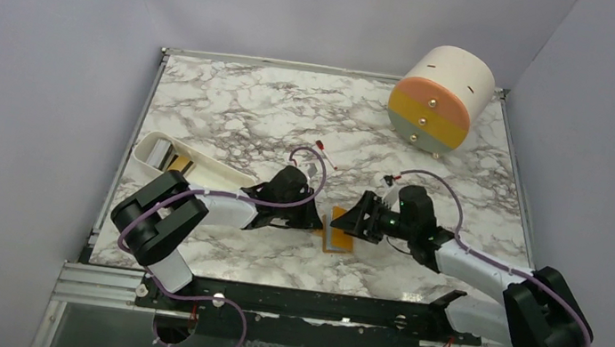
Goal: Put the credit cards into the card holder
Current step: Close the card holder at the center of the board.
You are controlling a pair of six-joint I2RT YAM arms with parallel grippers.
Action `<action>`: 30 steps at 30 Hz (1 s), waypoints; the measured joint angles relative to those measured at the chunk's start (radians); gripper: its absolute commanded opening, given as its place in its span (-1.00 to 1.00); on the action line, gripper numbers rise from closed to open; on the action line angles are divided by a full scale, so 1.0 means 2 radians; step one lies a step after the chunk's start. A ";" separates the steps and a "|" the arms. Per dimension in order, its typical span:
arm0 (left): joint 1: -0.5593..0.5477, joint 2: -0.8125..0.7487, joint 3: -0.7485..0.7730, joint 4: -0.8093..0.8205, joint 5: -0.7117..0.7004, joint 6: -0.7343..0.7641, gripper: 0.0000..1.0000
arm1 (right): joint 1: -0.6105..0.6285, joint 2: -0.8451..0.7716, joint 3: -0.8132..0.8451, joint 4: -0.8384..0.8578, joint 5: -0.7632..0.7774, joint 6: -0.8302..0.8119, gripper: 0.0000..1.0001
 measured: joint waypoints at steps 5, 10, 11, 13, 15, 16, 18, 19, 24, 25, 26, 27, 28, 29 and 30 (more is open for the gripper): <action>0.000 0.000 0.000 0.005 0.003 -0.002 -0.89 | 0.000 0.002 0.016 -0.040 0.010 -0.028 -0.07; 0.000 -0.005 -0.003 0.009 0.007 -0.010 -0.81 | 0.000 0.017 0.038 -0.074 0.031 -0.057 -0.29; 0.000 -0.006 -0.004 0.009 0.009 -0.011 -0.80 | 0.000 0.027 0.043 -0.080 0.035 -0.061 -0.31; 0.000 -0.008 -0.004 0.010 0.014 -0.015 -0.77 | 0.003 0.051 0.054 -0.094 0.043 -0.068 -0.34; 0.000 -0.011 -0.004 0.010 0.016 -0.018 -0.73 | 0.007 0.072 0.065 -0.109 0.053 -0.075 -0.36; 0.000 -0.014 -0.005 0.011 0.017 -0.018 -0.72 | 0.010 0.081 0.072 -0.118 0.059 -0.078 -0.37; 0.000 -0.020 -0.007 0.011 0.017 -0.019 -0.69 | 0.013 0.091 0.081 -0.129 0.070 -0.082 -0.40; 0.000 -0.023 -0.008 0.009 0.016 -0.018 -0.67 | 0.016 0.094 0.086 -0.135 0.075 -0.083 -0.41; 0.002 -0.038 -0.007 -0.017 0.011 -0.001 -0.57 | 0.027 0.102 0.100 -0.156 0.102 -0.092 -0.44; 0.002 -0.039 -0.007 -0.025 0.009 0.005 -0.55 | 0.029 0.103 0.102 -0.158 0.107 -0.092 -0.44; 0.002 -0.040 -0.005 -0.034 0.006 0.010 -0.54 | 0.031 0.104 0.104 -0.161 0.110 -0.093 -0.44; 0.003 -0.040 -0.002 -0.044 0.002 0.015 -0.53 | 0.032 0.104 0.105 -0.163 0.114 -0.093 -0.45; 0.003 -0.042 0.001 -0.053 -0.001 0.022 -0.51 | 0.033 0.104 0.105 -0.164 0.116 -0.093 -0.45; 0.003 -0.044 0.003 -0.061 -0.005 0.028 -0.51 | 0.034 0.104 0.105 -0.164 0.118 -0.093 -0.45; 0.003 -0.046 0.006 -0.067 -0.008 0.032 -0.50 | 0.035 0.105 0.105 -0.164 0.120 -0.093 -0.46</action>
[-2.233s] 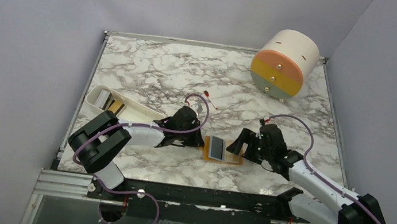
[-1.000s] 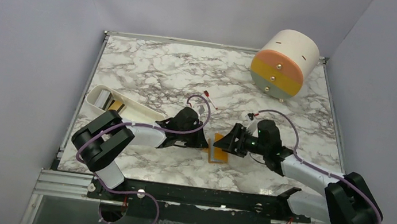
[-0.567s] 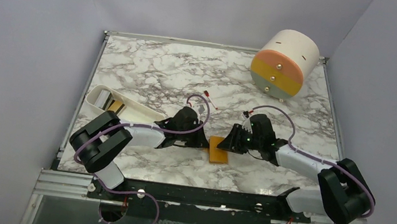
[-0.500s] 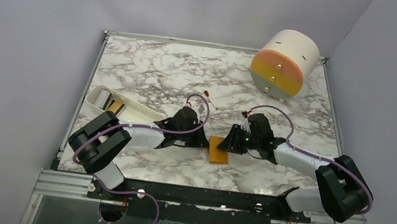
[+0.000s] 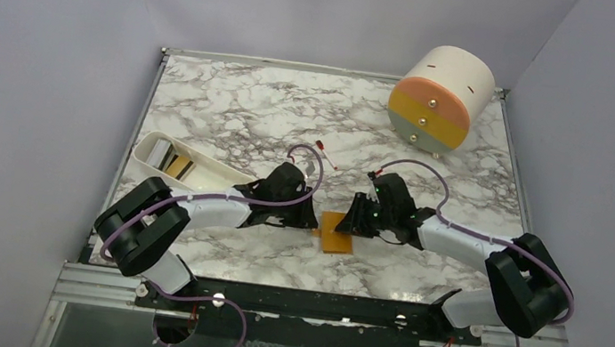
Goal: Put the credit cards into the card holder
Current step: Close the card holder at the center of the board.
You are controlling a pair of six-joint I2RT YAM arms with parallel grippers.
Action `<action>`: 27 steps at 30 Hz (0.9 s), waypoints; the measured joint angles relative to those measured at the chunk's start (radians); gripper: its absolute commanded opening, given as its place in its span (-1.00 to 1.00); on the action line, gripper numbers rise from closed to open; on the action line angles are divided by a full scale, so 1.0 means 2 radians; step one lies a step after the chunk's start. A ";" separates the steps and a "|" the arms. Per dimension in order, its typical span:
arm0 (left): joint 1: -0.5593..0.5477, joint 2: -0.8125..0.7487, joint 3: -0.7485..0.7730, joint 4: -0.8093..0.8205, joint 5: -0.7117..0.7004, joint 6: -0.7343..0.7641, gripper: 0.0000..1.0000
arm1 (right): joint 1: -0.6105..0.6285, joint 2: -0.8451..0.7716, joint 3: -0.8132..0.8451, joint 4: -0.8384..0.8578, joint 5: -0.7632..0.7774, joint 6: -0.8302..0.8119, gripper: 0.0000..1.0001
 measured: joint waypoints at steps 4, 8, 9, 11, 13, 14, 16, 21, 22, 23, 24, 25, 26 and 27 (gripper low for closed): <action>0.000 -0.005 0.007 -0.023 -0.007 0.021 -0.50 | 0.001 0.002 0.003 -0.003 0.003 0.000 -0.47; 0.000 -0.007 0.009 -0.042 -0.013 0.032 -0.51 | 0.004 0.002 0.003 -0.004 0.006 0.000 -0.49; 0.000 -0.008 0.009 -0.046 -0.014 0.035 -0.52 | 0.004 0.002 0.004 -0.005 0.007 0.000 -0.49; 0.000 -0.009 0.009 -0.052 -0.014 0.037 -0.57 | 0.004 0.002 0.004 -0.006 0.008 0.000 -0.50; 0.000 -0.011 0.009 -0.054 -0.014 0.038 -0.60 | 0.007 0.002 0.004 -0.006 0.010 0.000 -0.51; 0.000 -0.014 0.009 -0.053 -0.012 0.038 -0.62 | 0.008 0.002 0.004 -0.007 0.010 0.000 -0.51; 0.000 -0.018 0.008 -0.043 -0.002 0.033 -0.66 | 0.010 0.002 0.005 -0.008 0.013 0.000 -0.51; 0.000 -0.017 -0.005 0.007 0.033 0.012 -0.71 | 0.018 0.002 0.009 -0.013 0.025 0.000 -0.52; 0.000 -0.015 -0.007 0.016 0.039 0.007 -0.71 | 0.019 0.002 0.010 -0.014 0.027 0.000 -0.52; 0.000 -0.013 -0.009 0.024 0.044 0.005 -0.71 | 0.020 0.002 0.011 -0.016 0.029 -0.001 -0.53; 0.000 -0.011 -0.011 0.032 0.049 0.000 -0.71 | 0.022 0.002 0.012 -0.018 0.032 -0.001 -0.53; 0.000 -0.010 -0.014 0.039 0.054 -0.004 -0.71 | 0.023 0.002 0.013 -0.020 0.035 -0.002 -0.54; 0.000 -0.010 -0.016 0.045 0.056 -0.006 -0.71 | 0.024 0.002 0.014 -0.021 0.038 -0.002 -0.55; 0.000 -0.010 -0.017 0.048 0.058 -0.008 -0.71 | 0.025 0.002 0.014 -0.022 0.039 -0.002 -0.55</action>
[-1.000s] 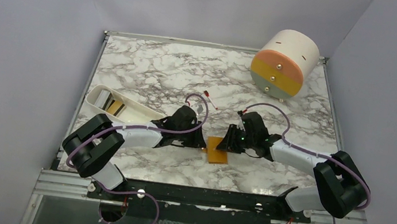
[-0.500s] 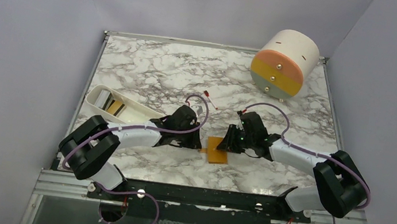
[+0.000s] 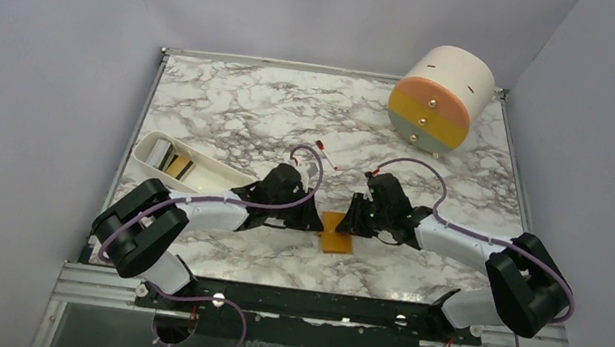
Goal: Put the credit cards into the card holder
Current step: Close the card holder at the center of the board.
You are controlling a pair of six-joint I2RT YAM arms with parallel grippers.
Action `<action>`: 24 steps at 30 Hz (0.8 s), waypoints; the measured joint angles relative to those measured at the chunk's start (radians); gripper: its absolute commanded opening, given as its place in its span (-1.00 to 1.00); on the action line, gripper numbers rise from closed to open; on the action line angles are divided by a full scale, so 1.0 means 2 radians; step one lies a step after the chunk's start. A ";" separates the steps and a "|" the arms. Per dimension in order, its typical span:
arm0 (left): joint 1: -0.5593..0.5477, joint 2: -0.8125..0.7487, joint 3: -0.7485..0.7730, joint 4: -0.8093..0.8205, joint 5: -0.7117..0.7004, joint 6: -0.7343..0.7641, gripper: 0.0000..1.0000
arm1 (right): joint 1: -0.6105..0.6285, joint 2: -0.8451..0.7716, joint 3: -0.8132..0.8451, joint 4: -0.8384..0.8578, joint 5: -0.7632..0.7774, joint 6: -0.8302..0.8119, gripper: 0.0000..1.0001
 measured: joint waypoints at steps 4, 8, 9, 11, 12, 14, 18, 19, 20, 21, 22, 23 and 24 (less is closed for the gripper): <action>0.000 0.000 -0.001 0.011 0.005 -0.004 -0.72 | 0.002 0.001 0.001 -0.001 0.005 0.000 -0.57; 0.000 0.002 -0.001 0.015 0.006 -0.005 -0.72 | 0.004 0.002 0.003 -0.001 0.006 0.000 -0.57; 0.001 0.002 0.000 0.013 0.006 -0.004 -0.71 | 0.004 0.003 0.003 -0.001 0.006 -0.001 -0.57; 0.001 0.002 0.001 0.004 0.005 -0.001 -0.64 | 0.005 0.003 0.004 -0.003 0.006 -0.001 -0.57; 0.001 0.002 0.004 -0.005 0.000 0.003 -0.58 | 0.005 0.003 0.005 -0.004 0.006 -0.002 -0.58; 0.001 0.000 0.011 -0.027 -0.015 0.013 -0.40 | 0.005 0.002 0.006 -0.006 0.007 -0.002 -0.58; 0.001 -0.014 0.025 -0.061 -0.036 0.037 -0.08 | 0.007 0.001 0.007 -0.008 0.011 -0.002 -0.58; 0.001 -0.015 0.029 -0.066 -0.037 0.043 0.02 | 0.007 0.001 0.007 -0.008 0.011 -0.002 -0.58; 0.001 -0.016 0.034 -0.071 -0.038 0.048 0.08 | 0.007 0.001 0.007 -0.008 0.011 -0.002 -0.58; 0.001 -0.015 0.039 -0.074 -0.037 0.054 0.12 | 0.007 0.001 0.007 -0.008 0.011 -0.002 -0.58; 0.001 -0.015 0.043 -0.077 -0.037 0.056 0.15 | 0.007 0.001 0.007 -0.008 0.011 -0.003 -0.58; 0.001 -0.014 0.046 -0.080 -0.037 0.060 0.15 | 0.007 0.001 0.007 -0.008 0.011 -0.003 -0.59; 0.001 -0.012 0.049 -0.082 -0.037 0.062 0.15 | 0.007 0.001 0.007 -0.008 0.011 -0.003 -0.59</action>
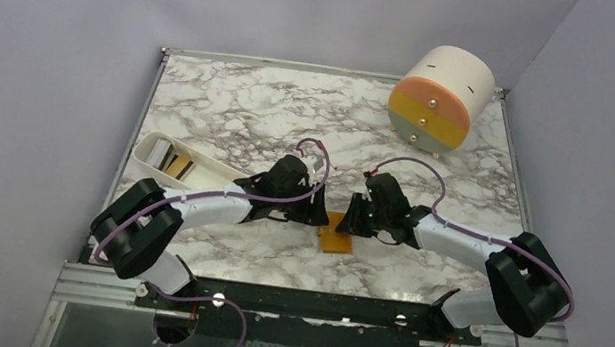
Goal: Put the credit cards into the card holder
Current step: Close the card holder at the center of the board.
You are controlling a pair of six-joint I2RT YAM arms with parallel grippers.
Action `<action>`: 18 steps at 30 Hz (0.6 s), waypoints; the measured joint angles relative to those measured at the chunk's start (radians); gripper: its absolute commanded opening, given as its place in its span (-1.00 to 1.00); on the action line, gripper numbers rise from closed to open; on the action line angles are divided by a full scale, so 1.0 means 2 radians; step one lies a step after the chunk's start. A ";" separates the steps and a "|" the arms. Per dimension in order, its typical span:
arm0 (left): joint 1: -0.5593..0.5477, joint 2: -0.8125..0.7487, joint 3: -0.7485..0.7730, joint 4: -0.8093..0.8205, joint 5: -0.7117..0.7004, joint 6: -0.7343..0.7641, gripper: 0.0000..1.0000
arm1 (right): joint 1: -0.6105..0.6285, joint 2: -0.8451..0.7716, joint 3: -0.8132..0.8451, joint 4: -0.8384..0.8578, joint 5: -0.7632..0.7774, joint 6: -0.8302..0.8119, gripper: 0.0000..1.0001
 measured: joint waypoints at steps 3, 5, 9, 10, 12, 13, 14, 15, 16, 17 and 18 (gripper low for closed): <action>-0.002 0.018 0.013 -0.003 0.000 0.006 0.15 | 0.000 0.000 0.000 0.000 0.000 0.000 -0.59; -0.005 0.032 0.019 -0.006 0.000 0.009 0.15 | 0.000 0.000 0.000 0.000 0.000 0.000 -0.59; -0.011 0.056 0.031 -0.023 -0.009 0.016 0.03 | 0.000 0.000 -0.002 0.003 0.000 0.000 -0.59; -0.013 0.059 0.032 -0.030 -0.014 0.018 -0.02 | 0.000 0.000 -0.002 0.004 0.000 0.000 -0.60; -0.014 0.059 0.033 -0.041 -0.026 0.023 -0.14 | 0.000 0.000 -0.004 0.006 0.000 0.000 -0.60; -0.014 0.059 0.033 -0.046 -0.032 0.024 -0.20 | 0.000 0.000 -0.004 0.007 0.000 0.000 -0.60; -0.014 0.059 0.033 -0.049 -0.036 0.026 -0.26 | 0.000 0.000 -0.004 0.007 0.000 0.000 -0.60; -0.014 0.058 0.034 -0.054 -0.043 0.027 -0.30 | 0.000 0.000 -0.004 0.008 0.000 0.000 -0.60; -0.014 0.056 0.034 -0.057 -0.047 0.028 -0.33 | 0.000 0.000 -0.005 0.009 0.000 0.000 -0.60; -0.014 0.054 0.034 -0.062 -0.052 0.029 -0.35 | 0.000 0.000 -0.006 0.010 0.000 0.000 -0.60; -0.014 0.052 0.034 -0.066 -0.056 0.031 -0.38 | 0.000 0.000 -0.007 0.012 0.000 0.000 -0.61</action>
